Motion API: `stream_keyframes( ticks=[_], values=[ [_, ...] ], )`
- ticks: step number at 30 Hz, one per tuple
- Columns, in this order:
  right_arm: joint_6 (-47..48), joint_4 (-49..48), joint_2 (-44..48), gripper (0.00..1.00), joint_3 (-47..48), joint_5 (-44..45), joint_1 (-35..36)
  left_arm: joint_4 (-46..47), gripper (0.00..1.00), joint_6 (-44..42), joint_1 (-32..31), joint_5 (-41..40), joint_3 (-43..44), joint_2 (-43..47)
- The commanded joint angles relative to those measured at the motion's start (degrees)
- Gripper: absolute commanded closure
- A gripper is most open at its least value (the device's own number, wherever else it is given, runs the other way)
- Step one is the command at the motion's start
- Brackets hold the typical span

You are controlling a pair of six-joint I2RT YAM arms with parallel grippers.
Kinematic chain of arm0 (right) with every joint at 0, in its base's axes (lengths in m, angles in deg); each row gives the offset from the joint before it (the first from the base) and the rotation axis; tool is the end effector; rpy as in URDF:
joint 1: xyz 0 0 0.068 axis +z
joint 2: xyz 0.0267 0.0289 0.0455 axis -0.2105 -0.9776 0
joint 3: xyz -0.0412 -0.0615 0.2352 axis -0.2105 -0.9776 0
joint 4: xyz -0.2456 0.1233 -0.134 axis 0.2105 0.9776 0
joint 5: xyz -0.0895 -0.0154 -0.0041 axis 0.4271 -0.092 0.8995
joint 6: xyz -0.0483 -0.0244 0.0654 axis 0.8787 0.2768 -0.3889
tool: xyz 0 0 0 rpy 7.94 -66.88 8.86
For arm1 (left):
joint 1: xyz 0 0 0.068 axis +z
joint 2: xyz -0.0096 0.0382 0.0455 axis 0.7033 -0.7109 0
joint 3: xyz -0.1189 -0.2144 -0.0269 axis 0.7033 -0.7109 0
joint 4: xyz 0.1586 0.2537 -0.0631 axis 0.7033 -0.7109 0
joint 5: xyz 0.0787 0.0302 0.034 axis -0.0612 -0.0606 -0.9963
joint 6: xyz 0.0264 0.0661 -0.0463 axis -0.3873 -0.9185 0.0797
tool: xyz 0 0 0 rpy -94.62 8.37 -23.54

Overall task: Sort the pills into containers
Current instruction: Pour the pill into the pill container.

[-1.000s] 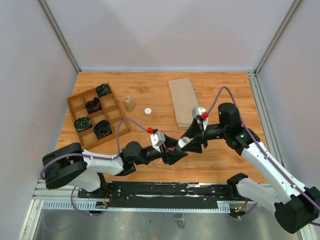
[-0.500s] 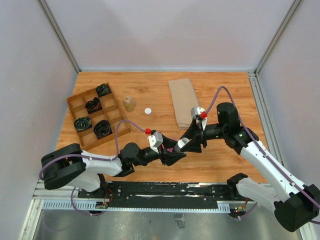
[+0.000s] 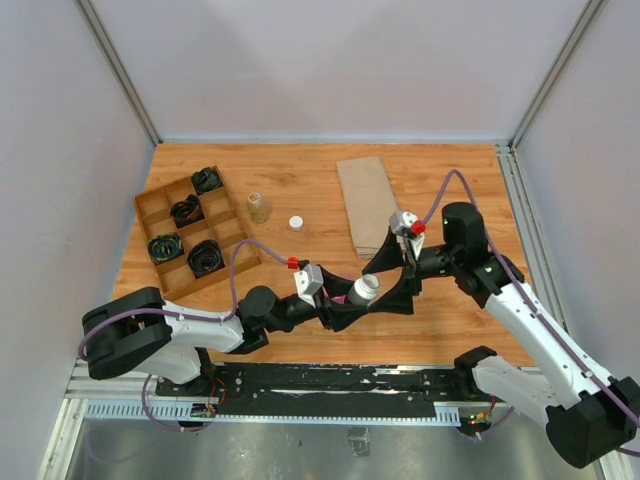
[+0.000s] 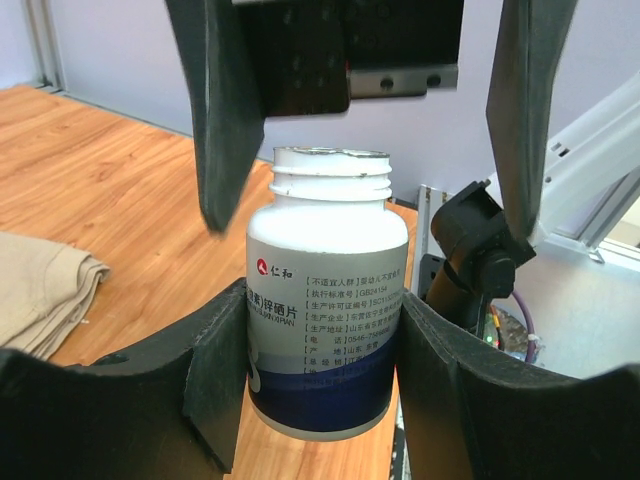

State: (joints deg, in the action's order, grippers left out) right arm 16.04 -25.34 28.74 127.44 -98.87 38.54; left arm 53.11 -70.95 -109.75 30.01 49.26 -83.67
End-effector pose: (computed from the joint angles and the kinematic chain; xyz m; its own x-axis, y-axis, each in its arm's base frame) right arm 0.2096 0.1831 0.2816 -0.2568 -0.1696 -0.9515 -0.9520 -0.1257 0.2793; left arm 0.1242 -0.2903 0.1630 -0.1090 -0.2758 -0.9550 0.9522 0.2469 -0.1800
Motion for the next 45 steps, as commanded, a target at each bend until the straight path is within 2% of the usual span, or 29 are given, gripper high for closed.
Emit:
stream_keyframes(
  ticks=[1, 5, 9, 14, 16, 18, 19, 20, 22, 24, 25, 26, 27, 29, 31, 32, 33, 34, 35, 36, 37, 38, 39, 42, 45],
  values=[
    [3.5, 4.1, 4.3, 0.01, 4.6, -7.5, -6.4, 3.1, 1.00, 1.0, 0.8, -0.2, -1.4, 0.6],
    [4.9, 5.5, 7.2, 0.01, 5.0, -8.1, -12.0, 4.6, 1.00, 8.0, 5.1, 3.1, -3.1, 0.8],
    [5.1, 5.6, 7.7, 0.01, 4.5, -0.8, -15.4, 5.5, 1.00, 13.4, 11.4, 8.6, -3.3, 4.3],
    [7.4, 6.9, 6.9, 0.02, 4.0, 10.3, -16.4, 5.0, 1.00, 22.1, 19.2, 22.8, 4.7, 12.0],
    [7.6, 6.9, 6.4, 0.01, 3.9, 12.1, -16.5, 7.7, 1.00, 25.2, 19.8, 26.9, 8.5, 14.3],
    [7.5, 6.9, 6.0, 0.01, 3.8, 12.5, -16.7, 7.0, 1.00, 26.1, 19.8, 27.6, 12.1, 16.6],
    [7.5, 6.9, 5.9, 0.01, 3.8, 12.6, -16.9, 1.4, 1.00, 22.9, 19.8, 25.5, 13.7, 18.8],
    [7.5, 6.9, 6.0, 0.02, 3.8, 12.9, -16.9, -8.2, 1.00, 13.3, 19.1, 19.4, 15.4, 23.0],
    [7.5, 6.9, 6.2, 0.02, 3.7, 13.3, -17.3, -25.8, 1.00, -3.8, 14.7, -3.0, 18.7, 27.8],
    [7.5, 6.9, 6.3, 0.01, 3.7, 13.5, -17.8, -34.0, 1.00, -11.0, 13.6, -23.5, 21.3, 28.2],
    [7.5, 6.8, 6.2, 0.01, 3.7, 13.5, -17.9, -36.4, 1.00, -12.5, 14.1, -28.7, 22.4, 28.2],
    [7.3, 6.9, 6.3, 0.01, 3.8, 13.5, -18.1, -38.6, 1.00, -10.9, 16.1, -26.4, 23.0, 28.8],
    [7.3, 6.8, 6.3, 0.01, 3.7, 13.5, -18.2, -38.8, 1.00, -6.2, 19.8, -16.0, 22.8, 29.9],
    [7.3, 6.8, 6.2, 0.02, 3.6, 13.4, -18.4, -33.1, 1.00, 6.7, 26.1, 13.6, 23.1, 29.3],
    [7.2, 6.8, 5.9, 0.02, 3.6, 13.1, -18.4, -26.1, 1.00, 13.8, 26.9, 31.9, 25.6, 26.1],
    [7.1, 6.8, 5.7, 0.01, 3.7, 13.0, -18.4, -30.7, 1.00, 12.6, 26.9, 28.9, 26.9, 25.4],
    [7.1, 6.7, 5.6, 0.01, 3.7, 13.0, -18.4, -38.4, 1.00, 6.8, 26.1, 22.5, 28.0, 26.2],
    [7.1, 6.8, 5.6, 0.01, 3.7, 13.2, -18.4, -47.0, 1.00, -3.6, 22.4, 7.3, 29.2, 27.1],
    [7.1, 6.8, 5.9, 0.01, 3.6, 13.4, -18.5, -51.5, 1.00, -13.0, 15.2, -12.8, 29.6, 27.3],
    [7.3, 6.8, 6.0, 0.01, 3.5, 13.5, -18.8, -52.8, 1.00, -18.1, 11.4, -12.9, 29.0, 27.7],
    [7.4, 6.7, 6.2, 0.01, 3.4, 13.7, -19.1, -50.9, 1.00, -13.9, 12.1, -2.1, 26.9, 28.7],
    [7.5, 6.8, 6.4, 0.01, 3.3, 13.8, -19.4, -46.0, 1.00, -7.9, 15.6, 12.8, 23.7, 29.6],
    [7.6, 6.9, 6.4, 0.01, 3.3, 14.1, -19.6, -42.1, 1.00, -2.3, 19.2, 18.1, 21.0, 29.5],
    [8.0, 7.1, 6.2, 0.02, 3.4, 14.4, -19.6, -51.9, 1.00, -3.7, 19.8, 12.2, 18.5, 29.1],
    [9.1, 7.3, 6.1, 0.01, 3.2, 14.9, -19.6, -52.9, 1.00, -3.0, 17.5, 13.0, 14.0, 29.1]
  ],
)
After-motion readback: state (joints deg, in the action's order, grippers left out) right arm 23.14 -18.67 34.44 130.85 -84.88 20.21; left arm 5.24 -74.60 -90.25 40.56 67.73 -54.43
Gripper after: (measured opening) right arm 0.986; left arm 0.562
